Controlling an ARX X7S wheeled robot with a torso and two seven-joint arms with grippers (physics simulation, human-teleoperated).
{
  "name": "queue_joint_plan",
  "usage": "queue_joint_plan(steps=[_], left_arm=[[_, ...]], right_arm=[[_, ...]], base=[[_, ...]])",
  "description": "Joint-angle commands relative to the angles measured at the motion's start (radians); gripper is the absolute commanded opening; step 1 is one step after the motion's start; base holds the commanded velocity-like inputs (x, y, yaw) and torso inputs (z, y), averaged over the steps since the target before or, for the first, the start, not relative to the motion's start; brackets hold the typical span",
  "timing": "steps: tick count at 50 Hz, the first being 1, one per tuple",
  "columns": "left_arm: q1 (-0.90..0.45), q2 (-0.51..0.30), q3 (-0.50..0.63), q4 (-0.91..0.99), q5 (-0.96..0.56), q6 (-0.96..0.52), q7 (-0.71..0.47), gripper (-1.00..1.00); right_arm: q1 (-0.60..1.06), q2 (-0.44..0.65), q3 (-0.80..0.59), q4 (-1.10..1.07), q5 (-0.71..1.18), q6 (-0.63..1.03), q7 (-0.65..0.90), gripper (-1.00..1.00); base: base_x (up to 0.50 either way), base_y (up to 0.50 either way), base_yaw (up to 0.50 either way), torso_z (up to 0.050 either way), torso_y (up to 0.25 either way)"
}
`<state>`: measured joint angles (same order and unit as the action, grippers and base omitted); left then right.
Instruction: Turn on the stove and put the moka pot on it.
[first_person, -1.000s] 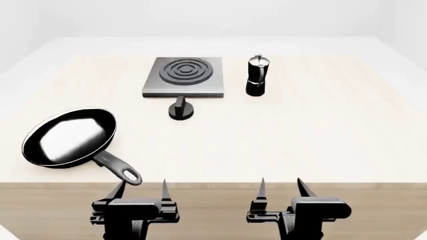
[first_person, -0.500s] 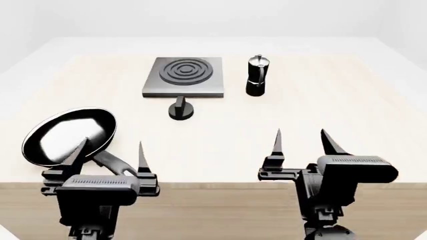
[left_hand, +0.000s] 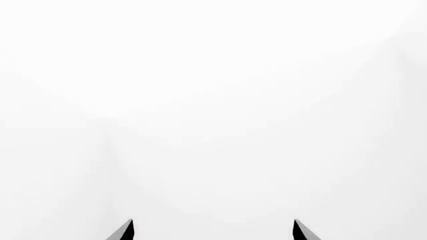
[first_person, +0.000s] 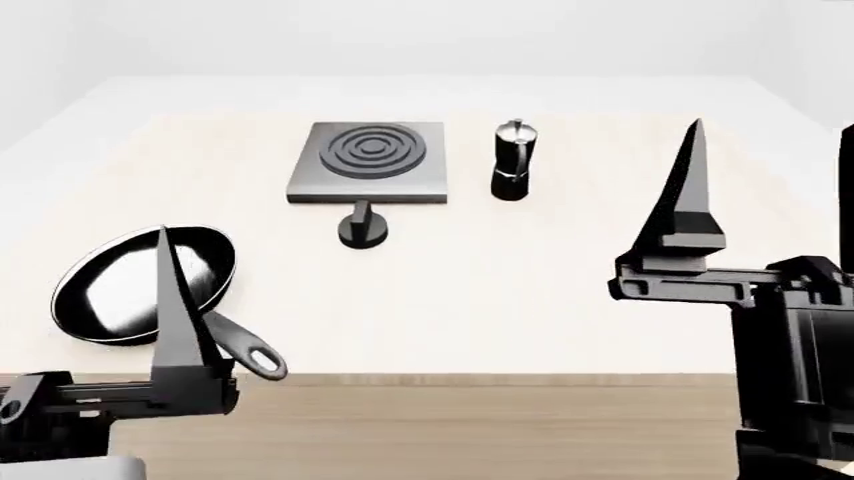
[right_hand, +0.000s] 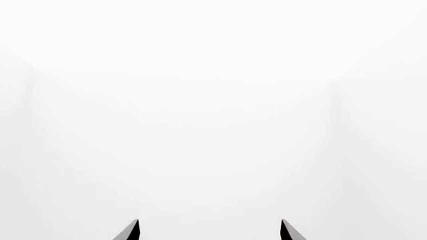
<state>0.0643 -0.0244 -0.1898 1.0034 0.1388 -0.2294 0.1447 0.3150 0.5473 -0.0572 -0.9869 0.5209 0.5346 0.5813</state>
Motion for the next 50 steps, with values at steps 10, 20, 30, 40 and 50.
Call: queue_joint_plan(steps=[10, 20, 30, 40, 50], left_arm=[[0.032, 0.024, -0.039, 0.044, -0.007, 0.040, 0.034, 1.00], [0.032, 0.024, -0.056, 0.044, -0.023, 0.046, 0.038, 1.00], [0.051, 0.024, -0.047, 0.044, -0.025, 0.088, 0.042, 1.00], [0.063, 0.024, -0.062, 0.044, -0.034, 0.096, 0.033, 1.00], [0.064, 0.024, -0.063, 0.044, -0.035, 0.096, 0.033, 1.00]], right_arm=[[0.039, 0.236, -0.106, -0.047, 0.161, -0.111, 0.252, 1.00], [0.058, 0.286, -0.145, -0.051, 0.176, -0.149, 0.300, 1.00], [0.084, 0.324, -0.177, -0.054, 0.198, -0.177, 0.338, 1.00], [0.088, 0.356, -0.224, -0.051, 0.159, -0.208, 0.357, 1.00], [0.088, 0.364, -0.237, -0.034, 0.161, -0.241, 0.360, 1.00]], base=[[0.00, 0.00, 0.00, 0.050, 0.000], [0.00, 0.00, 0.00, 0.050, 0.000], [0.00, 0.00, 0.00, 0.050, 0.000], [0.00, 0.02, 0.00, 0.005, 0.000], [0.00, 0.18, 0.00, 0.000, 0.000]])
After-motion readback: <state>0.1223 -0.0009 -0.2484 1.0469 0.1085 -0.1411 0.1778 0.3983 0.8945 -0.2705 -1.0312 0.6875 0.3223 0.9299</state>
